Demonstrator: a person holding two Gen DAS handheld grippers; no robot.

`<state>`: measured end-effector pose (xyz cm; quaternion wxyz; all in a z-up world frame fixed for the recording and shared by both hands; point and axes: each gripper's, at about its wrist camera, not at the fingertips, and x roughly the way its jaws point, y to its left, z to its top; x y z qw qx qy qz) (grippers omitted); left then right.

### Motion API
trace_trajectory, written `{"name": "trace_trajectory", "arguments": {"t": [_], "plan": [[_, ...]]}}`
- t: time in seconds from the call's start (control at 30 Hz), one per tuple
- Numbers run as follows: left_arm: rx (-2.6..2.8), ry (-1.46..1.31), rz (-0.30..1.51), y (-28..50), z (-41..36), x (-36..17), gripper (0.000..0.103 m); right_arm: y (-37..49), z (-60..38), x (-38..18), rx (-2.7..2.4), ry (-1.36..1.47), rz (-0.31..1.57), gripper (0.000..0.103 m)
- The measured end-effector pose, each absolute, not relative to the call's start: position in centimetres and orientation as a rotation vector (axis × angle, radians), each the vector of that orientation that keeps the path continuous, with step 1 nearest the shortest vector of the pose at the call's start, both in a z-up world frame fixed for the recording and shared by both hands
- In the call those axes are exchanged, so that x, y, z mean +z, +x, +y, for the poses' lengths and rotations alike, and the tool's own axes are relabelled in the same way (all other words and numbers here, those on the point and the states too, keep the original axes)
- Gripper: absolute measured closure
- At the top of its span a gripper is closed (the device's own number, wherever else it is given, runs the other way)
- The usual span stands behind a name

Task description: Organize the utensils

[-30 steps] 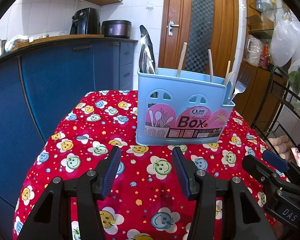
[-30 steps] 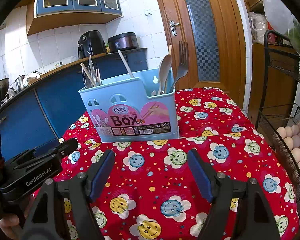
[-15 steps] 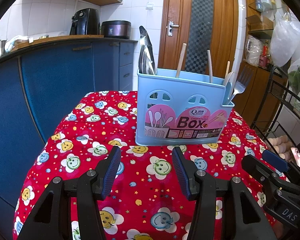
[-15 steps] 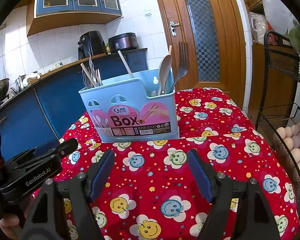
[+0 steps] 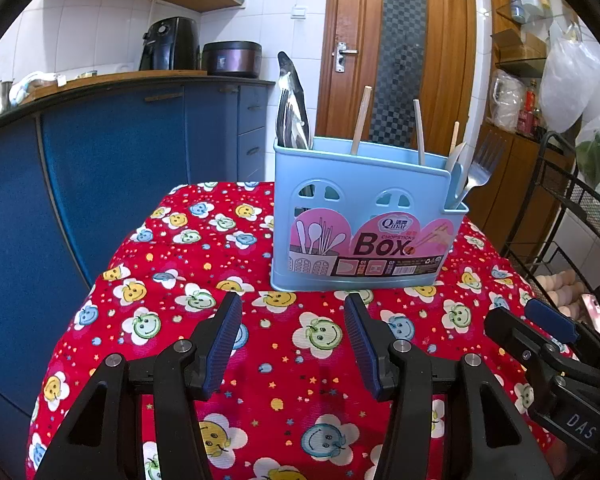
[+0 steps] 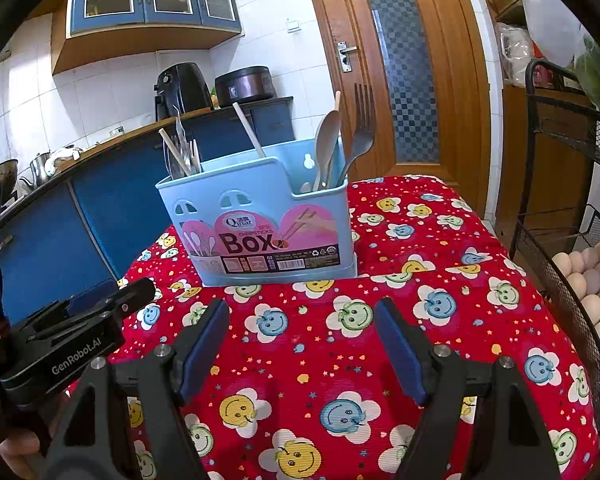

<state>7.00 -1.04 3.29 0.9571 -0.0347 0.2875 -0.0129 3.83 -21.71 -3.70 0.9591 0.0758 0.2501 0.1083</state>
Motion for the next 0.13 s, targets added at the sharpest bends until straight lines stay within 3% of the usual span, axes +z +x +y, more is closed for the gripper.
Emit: {"name": "trace_trajectory", "arguments": {"t": [0.13], "plan": [[-0.026,-0.069,0.583,7.02,-1.08,3.32,0.048,3.82,-21.69,-3.67,0.219,0.154,0.507,0.026]]}}
